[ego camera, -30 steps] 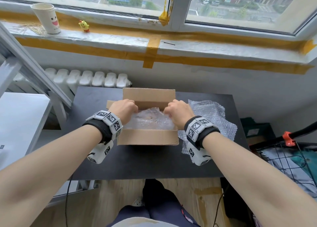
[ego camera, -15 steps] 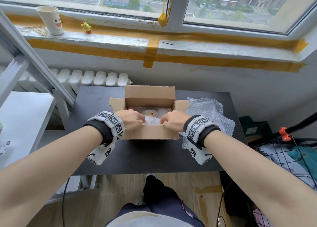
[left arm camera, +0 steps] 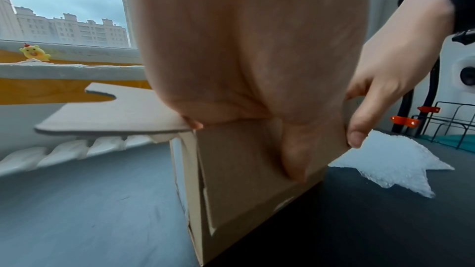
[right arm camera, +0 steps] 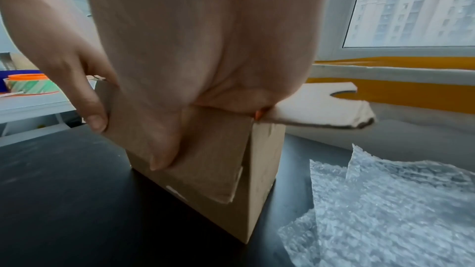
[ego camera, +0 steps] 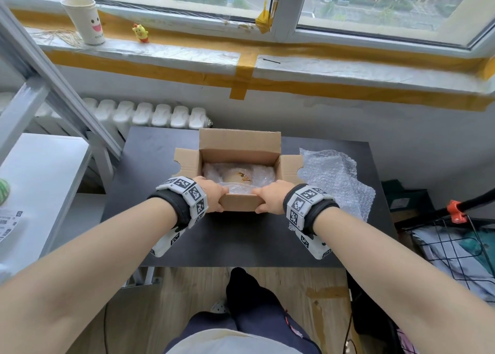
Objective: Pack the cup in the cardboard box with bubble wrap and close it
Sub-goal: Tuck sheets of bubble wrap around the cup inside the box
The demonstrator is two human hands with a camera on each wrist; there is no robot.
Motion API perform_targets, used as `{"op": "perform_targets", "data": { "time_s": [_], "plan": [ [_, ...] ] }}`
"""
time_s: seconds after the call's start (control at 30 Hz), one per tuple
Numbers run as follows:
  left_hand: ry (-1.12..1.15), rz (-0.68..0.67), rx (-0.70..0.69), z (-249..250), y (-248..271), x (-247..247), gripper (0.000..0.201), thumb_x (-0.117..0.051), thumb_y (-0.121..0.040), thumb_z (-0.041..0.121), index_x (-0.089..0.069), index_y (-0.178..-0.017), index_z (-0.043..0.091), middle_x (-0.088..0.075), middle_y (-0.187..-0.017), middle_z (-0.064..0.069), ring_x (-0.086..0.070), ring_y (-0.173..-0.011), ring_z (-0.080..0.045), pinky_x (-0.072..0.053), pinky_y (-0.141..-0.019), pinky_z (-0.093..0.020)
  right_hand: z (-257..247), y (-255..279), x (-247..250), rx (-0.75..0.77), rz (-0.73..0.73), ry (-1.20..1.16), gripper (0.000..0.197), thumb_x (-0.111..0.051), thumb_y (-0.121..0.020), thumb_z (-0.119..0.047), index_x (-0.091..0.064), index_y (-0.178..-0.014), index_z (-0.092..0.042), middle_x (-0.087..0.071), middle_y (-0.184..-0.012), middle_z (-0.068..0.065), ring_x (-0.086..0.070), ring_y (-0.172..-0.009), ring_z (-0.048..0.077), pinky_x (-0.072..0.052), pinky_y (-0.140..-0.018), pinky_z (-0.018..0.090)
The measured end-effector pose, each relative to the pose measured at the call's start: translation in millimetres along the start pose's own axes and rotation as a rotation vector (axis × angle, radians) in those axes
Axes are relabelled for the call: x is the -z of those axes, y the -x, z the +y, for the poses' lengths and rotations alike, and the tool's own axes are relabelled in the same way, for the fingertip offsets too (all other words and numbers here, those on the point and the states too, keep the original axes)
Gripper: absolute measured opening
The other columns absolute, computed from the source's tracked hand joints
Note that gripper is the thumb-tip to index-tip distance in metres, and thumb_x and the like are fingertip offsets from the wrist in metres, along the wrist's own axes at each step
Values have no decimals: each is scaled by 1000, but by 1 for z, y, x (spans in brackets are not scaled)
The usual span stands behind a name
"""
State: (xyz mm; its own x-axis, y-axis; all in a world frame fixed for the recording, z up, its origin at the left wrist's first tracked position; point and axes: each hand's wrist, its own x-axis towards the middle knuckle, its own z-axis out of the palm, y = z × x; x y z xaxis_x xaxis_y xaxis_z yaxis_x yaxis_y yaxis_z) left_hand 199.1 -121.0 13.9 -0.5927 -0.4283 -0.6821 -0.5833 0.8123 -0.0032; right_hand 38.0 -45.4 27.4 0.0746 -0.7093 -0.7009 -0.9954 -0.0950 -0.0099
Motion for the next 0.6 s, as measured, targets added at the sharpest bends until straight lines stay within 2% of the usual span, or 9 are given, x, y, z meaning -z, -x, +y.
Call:
{"op": "perform_targets", "data": {
  "time_s": [0.07, 0.17, 0.23, 0.3, 0.37, 0.47, 0.53, 0.6],
  "plan": [
    [25, 16, 18, -2, -2, -2, 37, -51, -93, 41, -46, -120, 17, -63, -115, -8, -58, -109, -28, -41, -101, -38, 2, -3, -2, 0, 28, -28, 41, -50, -94, -39, -45, -126, -15, -62, -121, 12, -57, -113, 31, -42, -89, 33],
    [166, 113, 58, -6, -1, -6, 48, -61, -88, 40, -38, -117, 10, -65, -107, -14, -56, -105, -34, -48, -91, -44, 6, -5, -8, -21, 103, -159, 46, -56, -92, -36, -39, -129, -14, -63, -118, 15, -53, -115, 34, -42, -90, 36],
    [226, 165, 51, -7, 0, -10, 55, -64, -86, 36, -33, -123, 9, -65, -102, -16, -56, -104, -35, -49, -88, -45, 7, -6, -15, -30, 159, -252, 58, -60, -90, -34, -29, -136, -17, -64, -113, 17, -50, -115, 34, -43, -90, 39],
    [187, 177, 36, -8, 0, -13, 55, -62, -88, 36, -35, -131, 14, -65, -108, -16, -55, -108, -34, -48, -91, -42, 8, -7, -20, -24, 182, -260, 63, -60, -90, -33, -25, -142, -22, -65, -114, 16, -48, -116, 34, -43, -92, 40],
    [131, 175, 24, -9, -2, -14, 48, -59, -89, 37, -44, -130, 17, -65, -113, -13, -55, -111, -32, -45, -93, -39, 10, -8, -21, -13, 185, -221, 57, -58, -91, -33, -32, -141, -23, -63, -120, 14, -47, -119, 34, -41, -95, 40],
    [35, 158, -11, -8, -7, -16, 37, -53, -93, 38, -51, -122, 16, -62, -117, -8, -53, -115, -28, -36, -102, -35, 11, -11, -21, 15, 177, -153, 40, -55, -93, -32, -47, -131, -22, -64, -120, 11, -49, -118, 32, -38, -98, 36],
    [-51, 170, -15, -5, -8, -20, 36, -49, -95, 37, -52, -123, 16, -51, -124, -7, -47, -119, -25, -31, -107, -35, 10, -13, -23, 26, 165, -79, 36, -52, -95, -30, -49, -129, -20, -62, -122, 10, -50, -119, 31, -33, -103, 35],
    [-85, 204, -7, -4, -8, -21, 37, -48, -95, 36, -51, -126, 16, -42, -127, -9, -41, -121, -26, -33, -106, -36, 8, -14, -25, 24, 175, -35, 38, -50, -95, -30, -48, -132, -20, -57, -125, 11, -48, -122, 30, -30, -108, 34]
  ]
}}
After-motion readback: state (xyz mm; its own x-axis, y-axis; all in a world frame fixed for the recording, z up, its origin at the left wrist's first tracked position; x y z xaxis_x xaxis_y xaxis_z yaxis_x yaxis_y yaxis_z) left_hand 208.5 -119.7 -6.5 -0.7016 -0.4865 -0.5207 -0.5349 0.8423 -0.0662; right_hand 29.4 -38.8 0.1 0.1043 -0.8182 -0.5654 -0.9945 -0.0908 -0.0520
